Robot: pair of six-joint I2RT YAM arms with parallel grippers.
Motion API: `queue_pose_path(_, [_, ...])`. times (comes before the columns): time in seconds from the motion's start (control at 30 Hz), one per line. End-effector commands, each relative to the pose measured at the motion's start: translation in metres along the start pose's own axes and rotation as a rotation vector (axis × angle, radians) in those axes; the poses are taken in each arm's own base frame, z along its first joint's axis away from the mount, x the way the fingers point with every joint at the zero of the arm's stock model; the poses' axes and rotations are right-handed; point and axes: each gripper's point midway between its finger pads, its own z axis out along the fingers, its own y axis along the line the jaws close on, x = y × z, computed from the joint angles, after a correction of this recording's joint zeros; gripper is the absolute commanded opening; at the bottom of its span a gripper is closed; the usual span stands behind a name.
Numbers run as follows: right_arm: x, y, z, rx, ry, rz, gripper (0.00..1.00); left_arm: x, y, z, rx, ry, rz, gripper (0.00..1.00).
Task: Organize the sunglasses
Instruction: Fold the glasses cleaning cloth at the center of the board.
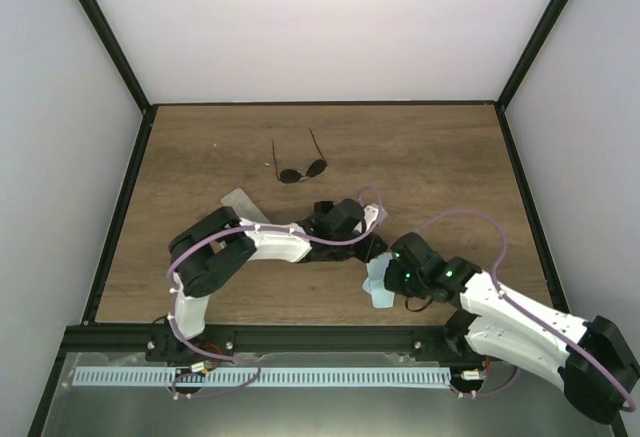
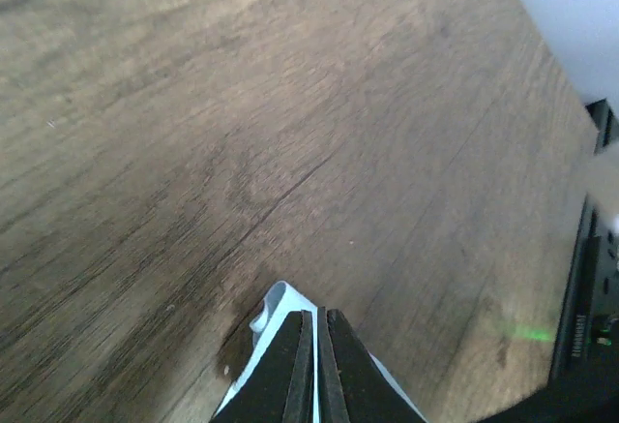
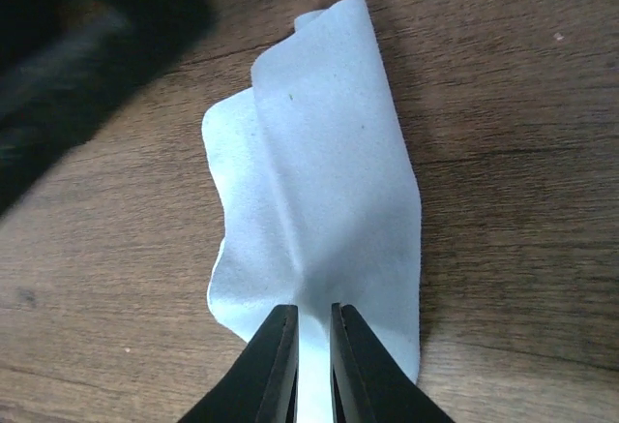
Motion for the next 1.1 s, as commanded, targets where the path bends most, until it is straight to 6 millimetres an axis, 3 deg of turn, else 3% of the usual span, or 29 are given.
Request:
queue_pose_path(0.0, [-0.001,-0.001,-0.008,-0.004,-0.017,0.010,0.11,0.018,-0.007,0.021,0.048,0.103,0.028,0.04])
queue_pose_path(0.17, [0.001,0.000,-0.013,-0.028,-0.024,0.011,0.10,0.032,-0.008,0.043,0.036,0.179,0.054,0.04])
queue_pose_path(0.5, [0.001,0.006,-0.023,-0.066,-0.029,-0.004,0.10,0.047,0.036,0.063,-0.094,0.224,-0.003,0.04])
queue_pose_path(0.83, [-0.002,0.009,-0.030,-0.086,-0.051,0.010,0.09,0.033,0.076,0.039,-0.187,0.164,-0.053,0.04])
queue_pose_path(0.93, [0.000,0.011,-0.029,-0.102,-0.046,0.008,0.09,0.021,0.068,0.027,-0.152,0.115,-0.041,0.04])
queue_pose_path(1.07, [-0.002,0.011,-0.033,-0.102,-0.063,0.019,0.09,0.001,0.039,0.008,-0.081,0.040,0.000,0.06])
